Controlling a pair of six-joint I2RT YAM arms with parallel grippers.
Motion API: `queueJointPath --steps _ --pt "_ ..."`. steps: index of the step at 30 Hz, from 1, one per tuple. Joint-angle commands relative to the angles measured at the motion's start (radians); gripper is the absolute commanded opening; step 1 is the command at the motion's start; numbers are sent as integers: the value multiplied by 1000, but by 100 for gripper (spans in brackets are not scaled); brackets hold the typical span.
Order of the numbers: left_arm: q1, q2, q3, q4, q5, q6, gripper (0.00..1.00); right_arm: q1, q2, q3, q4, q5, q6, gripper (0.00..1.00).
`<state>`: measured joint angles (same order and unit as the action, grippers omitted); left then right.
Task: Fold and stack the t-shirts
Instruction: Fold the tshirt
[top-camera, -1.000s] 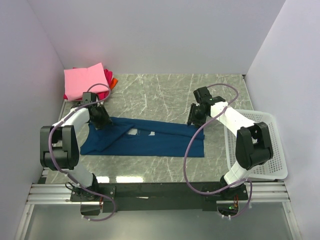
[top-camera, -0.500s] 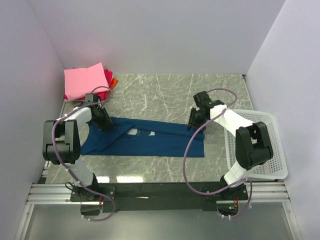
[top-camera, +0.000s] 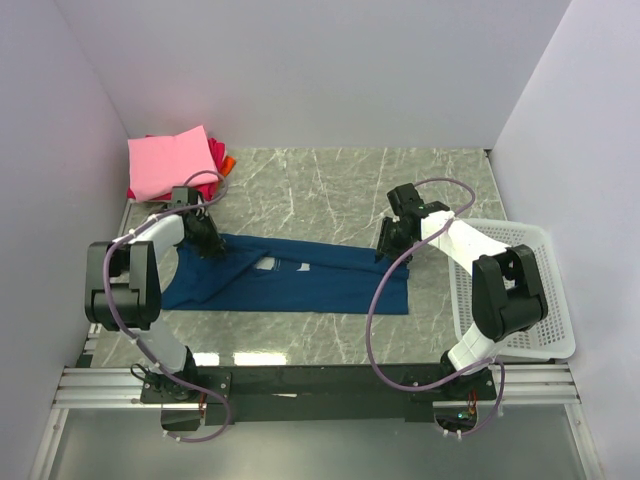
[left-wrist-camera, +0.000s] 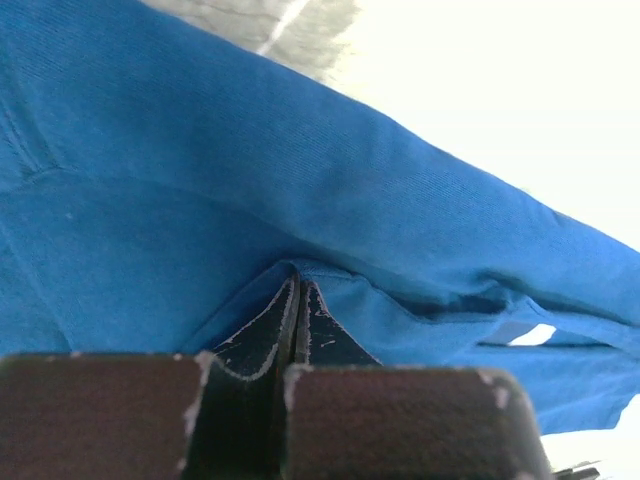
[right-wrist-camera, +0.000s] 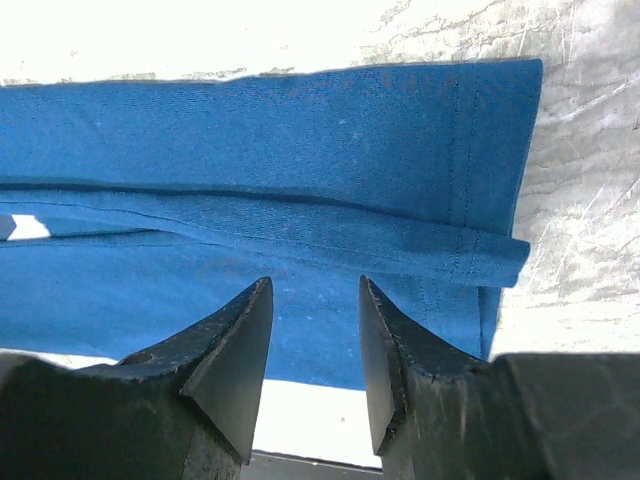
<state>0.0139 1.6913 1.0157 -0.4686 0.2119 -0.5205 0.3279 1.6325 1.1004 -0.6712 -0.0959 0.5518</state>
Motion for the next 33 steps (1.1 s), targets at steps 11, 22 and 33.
queueJointPath --steps 11,22,33 --pt "-61 -249 -91 -54 49 -12 0 7 -48 -10 12 -15 -30 47" --pt "-115 -373 -169 -128 107 11 0 23 -111 -88 16 -15 -18 47" --pt "-160 -436 -232 -177 135 -29 1 42 -138 -125 10 -8 -15 47"
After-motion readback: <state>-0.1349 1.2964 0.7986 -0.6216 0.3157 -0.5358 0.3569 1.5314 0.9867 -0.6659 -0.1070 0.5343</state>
